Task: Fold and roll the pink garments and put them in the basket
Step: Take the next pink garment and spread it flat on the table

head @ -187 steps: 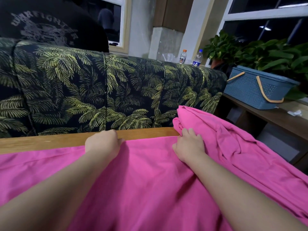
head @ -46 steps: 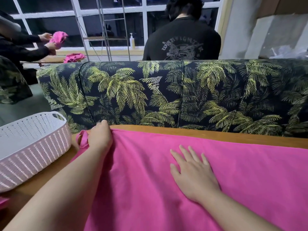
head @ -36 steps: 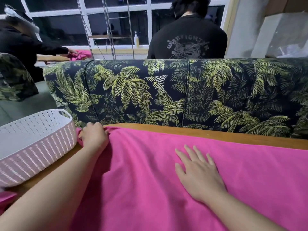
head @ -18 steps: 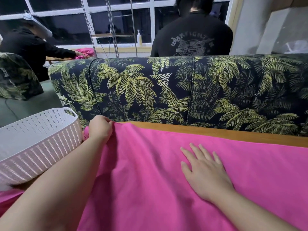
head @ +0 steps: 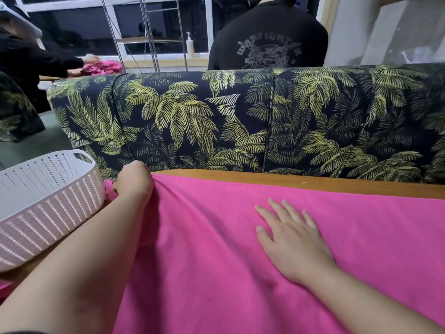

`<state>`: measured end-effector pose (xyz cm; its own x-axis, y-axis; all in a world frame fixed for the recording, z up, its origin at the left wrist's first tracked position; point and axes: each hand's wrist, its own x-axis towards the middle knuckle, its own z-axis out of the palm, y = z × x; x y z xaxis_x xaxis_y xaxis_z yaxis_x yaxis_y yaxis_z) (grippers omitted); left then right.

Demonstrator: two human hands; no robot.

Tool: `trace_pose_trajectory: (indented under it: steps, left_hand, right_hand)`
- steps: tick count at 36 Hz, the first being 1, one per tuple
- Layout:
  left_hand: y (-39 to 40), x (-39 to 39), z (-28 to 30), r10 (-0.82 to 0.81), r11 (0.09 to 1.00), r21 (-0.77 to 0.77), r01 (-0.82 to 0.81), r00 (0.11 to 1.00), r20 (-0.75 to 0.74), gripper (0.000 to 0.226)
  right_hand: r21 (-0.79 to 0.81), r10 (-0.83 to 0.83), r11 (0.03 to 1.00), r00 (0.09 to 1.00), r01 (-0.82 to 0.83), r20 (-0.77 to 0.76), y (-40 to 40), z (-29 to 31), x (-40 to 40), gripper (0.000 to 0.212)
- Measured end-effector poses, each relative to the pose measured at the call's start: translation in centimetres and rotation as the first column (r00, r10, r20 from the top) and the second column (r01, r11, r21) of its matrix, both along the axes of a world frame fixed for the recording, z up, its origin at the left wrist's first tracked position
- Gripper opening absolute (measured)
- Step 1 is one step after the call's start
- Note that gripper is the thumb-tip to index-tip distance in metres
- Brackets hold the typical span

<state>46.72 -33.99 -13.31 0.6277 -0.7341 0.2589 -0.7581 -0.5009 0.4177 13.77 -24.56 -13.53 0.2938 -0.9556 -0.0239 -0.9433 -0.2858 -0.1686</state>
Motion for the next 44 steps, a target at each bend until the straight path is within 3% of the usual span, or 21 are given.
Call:
trace_pose_trajectory:
  steps: [3, 6, 10, 13, 16, 19, 25, 31, 38, 44]
  left_hand:
    - [0.4, -0.8, 0.3, -0.016, 1.0, -0.005, 0.017, 1.0, 0.007, 0.01]
    - [1.3, -2.0, 0.7, -0.088, 0.994, 0.065, 0.088, 0.996, -0.003, 0.04]
    - [4.7, -4.4, 1.8, -0.323, 0.933, 0.149, 0.329, 0.944, -0.06, 0.065]
    - [8.5, -5.2, 2.2, -0.462, 0.877, 0.159, 0.454, 0.887, 0.014, 0.055]
    - [12.7, -5.2, 1.7, -0.491, 0.863, 0.153, 0.482, 0.87, 0.032, 0.041]
    - [16.8, -5.1, 1.3, -0.469, 0.874, 0.174, 0.454, 0.882, 0.053, 0.038]
    - [23.1, -3.1, 0.5, -0.368, 0.892, 0.3, 0.339, 0.929, 0.045, 0.044]
    - [28.8, -2.0, 0.6, -0.265, 0.902, 0.376, 0.21, 0.959, 0.1, 0.05]
    - [33.0, -1.7, 1.6, -0.137, 0.965, 0.217, 0.149, 0.988, -0.072, 0.039]
    - [34.4, -1.1, 2.4, -0.093, 0.996, 0.007, 0.094, 0.993, -0.069, 0.018]
  right_hand:
    - [-0.002, -0.013, 1.0, 1.0, 0.013, 0.01, 0.1, 0.1, 0.0, 0.071]
    - [0.003, -0.037, 0.999, 0.999, 0.037, 0.015, 0.0, 0.0, -0.1, 0.061]
    - [0.013, -0.042, 0.999, 0.999, 0.042, 0.018, 0.1, 0.1, -0.1, 0.058]
    - [0.008, -0.041, 0.999, 0.998, 0.04, 0.041, 0.1, 0.3, -0.1, 0.057]
    - [-0.078, -0.023, 0.997, 0.997, 0.029, 0.079, 0.5, 0.5, -0.1, 0.049]
    - [-0.175, 0.031, 0.984, 0.995, -0.015, 0.092, 1.0, 0.9, -0.1, 0.039]
    - [0.071, 0.063, 0.996, 0.996, -0.059, -0.06, 1.2, 2.4, 0.3, 0.052]
    - [0.047, 0.136, 0.989, 0.983, -0.143, 0.124, 8.3, 3.7, 2.2, 0.049]
    - [0.09, 0.119, 0.987, 0.98, -0.134, 0.159, 14.8, 2.7, 1.7, 0.059]
    - [0.256, 0.024, 0.966, 0.996, -0.045, 0.084, 14.3, 1.8, 0.0, 0.062]
